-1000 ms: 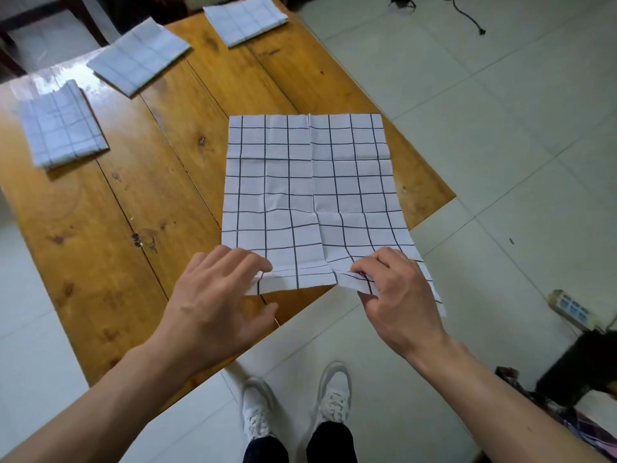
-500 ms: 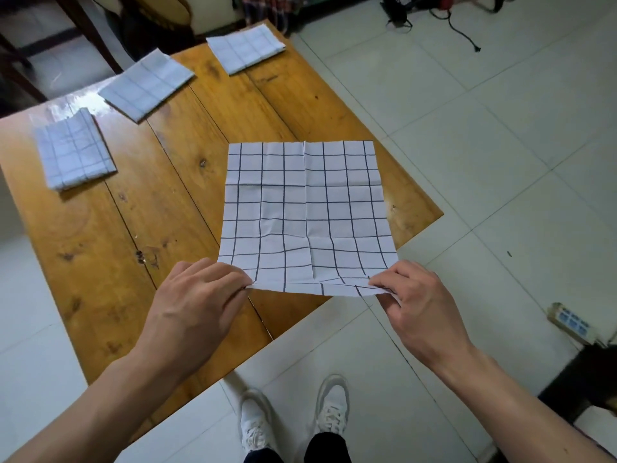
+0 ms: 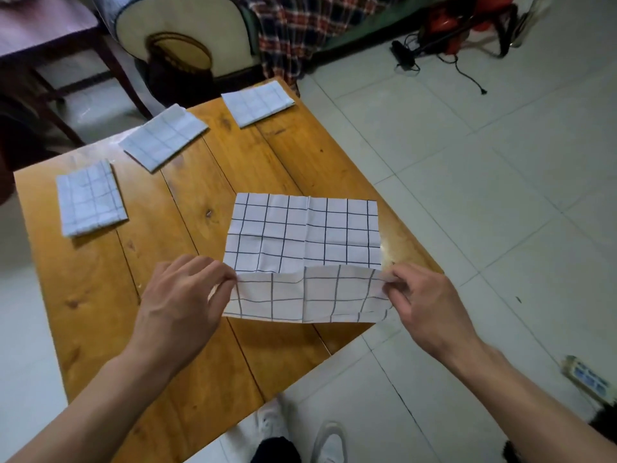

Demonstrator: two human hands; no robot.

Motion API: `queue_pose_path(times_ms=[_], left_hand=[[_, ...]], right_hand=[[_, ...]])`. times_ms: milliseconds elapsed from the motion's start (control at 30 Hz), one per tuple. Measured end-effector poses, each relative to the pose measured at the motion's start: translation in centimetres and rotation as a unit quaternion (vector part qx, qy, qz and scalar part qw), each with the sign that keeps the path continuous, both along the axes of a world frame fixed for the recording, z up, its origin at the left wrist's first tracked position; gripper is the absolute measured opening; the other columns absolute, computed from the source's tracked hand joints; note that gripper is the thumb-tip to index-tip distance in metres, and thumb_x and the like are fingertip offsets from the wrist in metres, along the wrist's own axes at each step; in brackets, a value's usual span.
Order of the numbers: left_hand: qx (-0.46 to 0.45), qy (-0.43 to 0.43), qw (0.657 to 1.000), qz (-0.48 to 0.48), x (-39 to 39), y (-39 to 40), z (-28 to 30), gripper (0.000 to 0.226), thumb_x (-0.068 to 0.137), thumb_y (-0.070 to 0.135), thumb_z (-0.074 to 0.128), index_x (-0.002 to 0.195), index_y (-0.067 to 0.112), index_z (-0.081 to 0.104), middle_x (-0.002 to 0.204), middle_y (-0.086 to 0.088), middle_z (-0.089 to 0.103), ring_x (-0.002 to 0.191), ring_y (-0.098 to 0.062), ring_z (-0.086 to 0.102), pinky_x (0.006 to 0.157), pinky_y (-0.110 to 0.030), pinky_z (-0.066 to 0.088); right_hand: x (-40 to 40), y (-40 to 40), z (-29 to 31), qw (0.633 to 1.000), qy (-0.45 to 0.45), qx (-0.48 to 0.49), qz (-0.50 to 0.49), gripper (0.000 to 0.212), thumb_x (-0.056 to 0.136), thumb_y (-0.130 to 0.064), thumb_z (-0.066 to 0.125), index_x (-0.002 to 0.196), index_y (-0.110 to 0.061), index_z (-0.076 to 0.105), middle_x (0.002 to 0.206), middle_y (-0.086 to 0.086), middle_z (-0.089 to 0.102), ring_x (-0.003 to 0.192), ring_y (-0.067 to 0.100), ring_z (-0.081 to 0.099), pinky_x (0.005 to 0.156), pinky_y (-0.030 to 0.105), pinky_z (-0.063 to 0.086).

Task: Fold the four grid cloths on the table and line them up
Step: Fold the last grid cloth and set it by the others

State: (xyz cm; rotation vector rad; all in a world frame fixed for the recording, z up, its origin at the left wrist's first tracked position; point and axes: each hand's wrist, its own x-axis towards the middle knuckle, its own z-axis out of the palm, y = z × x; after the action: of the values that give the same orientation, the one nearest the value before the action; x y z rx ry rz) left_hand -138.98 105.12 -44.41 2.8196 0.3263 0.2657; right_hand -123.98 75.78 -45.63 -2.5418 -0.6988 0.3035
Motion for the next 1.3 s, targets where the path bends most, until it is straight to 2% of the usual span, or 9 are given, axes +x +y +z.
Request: queue_pose_path(times_ms=[67,200,300,367,600,833,1100,1200,1300], left_hand=[[-0.004,0.001,1.0,0.009,1.8,0.9,-0.3,0.003,0.089,0.02,0.072,0.087,0.02,0.07,0.085,0.005,0.068,0.082,-0.018,0.059,0.07,-0.035,0.037],[-0.014,-0.005,1.0,0.023,5.8,3.6,-1.9,0.008,0.086,0.024,0.074,0.084,0.019,0.068,0.085,0.006,0.067,0.086,-0.018,0.056,0.072,-0.037,0.04],[-0.024,-0.009,0.999,0.03,8.4,5.2,-3.2,0.011,0.086,0.028,0.073,0.082,0.019,0.067,0.085,0.007,0.066,0.085,-0.018,0.055,0.07,-0.037,0.039],[-0.027,-0.004,0.999,0.029,9.9,6.2,-4.3,0.012,0.087,0.028,0.073,0.082,0.019,0.067,0.084,0.006,0.066,0.083,-0.019,0.056,0.07,-0.039,0.04],[-0.033,0.046,0.998,0.011,13.5,8.1,-7.1,0.007,0.089,0.024,0.068,0.085,0.019,0.065,0.088,0.003,0.068,0.088,-0.024,0.057,0.072,-0.039,0.037],[-0.012,0.058,0.998,0.025,17.3,8.5,-8.7,0.004,0.091,0.024,0.066,0.09,0.02,0.066,0.091,0.002,0.067,0.093,-0.024,0.055,0.077,-0.037,0.031],[-0.003,0.062,0.997,0.042,20.8,8.2,-11.6,0.002,0.091,0.02,0.066,0.09,0.019,0.068,0.097,-0.001,0.068,0.094,-0.027,0.053,0.079,-0.036,0.029],[-0.004,0.062,0.997,0.055,21.6,8.3,-12.4,0.003,0.091,0.02,0.066,0.09,0.019,0.068,0.098,-0.002,0.067,0.095,-0.029,0.053,0.079,-0.039,0.031],[-0.01,0.068,0.995,0.072,21.8,8.2,-13.0,0.006,0.091,0.022,0.065,0.095,0.018,0.067,0.103,-0.004,0.066,0.1,-0.03,0.052,0.081,-0.04,0.031]], right_hand=[[1.6,1.1,-0.1,1.0,0.016,0.005,-0.018,0.016,0.092,-0.022,0.064,0.08,-0.029,0.057,0.079,-0.016,0.059,0.073,0.0,0.054,0.058,0.013,0.037],[4.9,3.5,-1.3,0.998,0.037,0.01,-0.054,0.015,0.092,-0.024,0.065,0.079,-0.028,0.058,0.077,-0.015,0.059,0.073,0.002,0.055,0.057,0.013,0.036],[6.8,5.0,-2.8,0.996,0.05,0.011,-0.078,0.011,0.092,-0.025,0.064,0.082,-0.028,0.061,0.081,-0.013,0.063,0.078,0.005,0.06,0.063,0.024,0.05],[7.8,6.0,-4.0,0.995,0.054,0.006,-0.085,0.009,0.091,-0.025,0.064,0.083,-0.027,0.062,0.082,-0.012,0.065,0.078,0.005,0.061,0.067,0.028,0.055],[10.1,7.2,-6.5,0.991,0.066,0.023,-0.115,0.014,0.092,-0.022,0.063,0.08,-0.028,0.06,0.078,-0.013,0.064,0.075,0.003,0.06,0.064,0.02,0.049],[13.3,8.0,-8.5,0.987,0.087,0.009,-0.131,0.009,0.092,-0.022,0.062,0.084,-0.027,0.062,0.083,-0.013,0.065,0.08,0.005,0.062,0.073,0.035,0.057],[15.9,7.9,-10.6,0.985,0.102,0.0,-0.137,0.011,0.089,-0.018,0.063,0.081,-0.026,0.063,0.08,-0.016,0.067,0.08,0.0,0.063,0.076,0.031,0.058],[16.9,8.2,-11.0,0.988,0.093,0.002,-0.126,0.009,0.089,-0.018,0.064,0.082,-0.024,0.064,0.081,-0.013,0.067,0.081,0.005,0.064,0.076,0.034,0.057],[17.7,8.6,-11.3,0.99,0.078,0.006,-0.122,0.004,0.089,-0.017,0.064,0.092,-0.019,0.065,0.089,-0.006,0.067,0.087,0.012,0.063,0.078,0.033,0.055]])
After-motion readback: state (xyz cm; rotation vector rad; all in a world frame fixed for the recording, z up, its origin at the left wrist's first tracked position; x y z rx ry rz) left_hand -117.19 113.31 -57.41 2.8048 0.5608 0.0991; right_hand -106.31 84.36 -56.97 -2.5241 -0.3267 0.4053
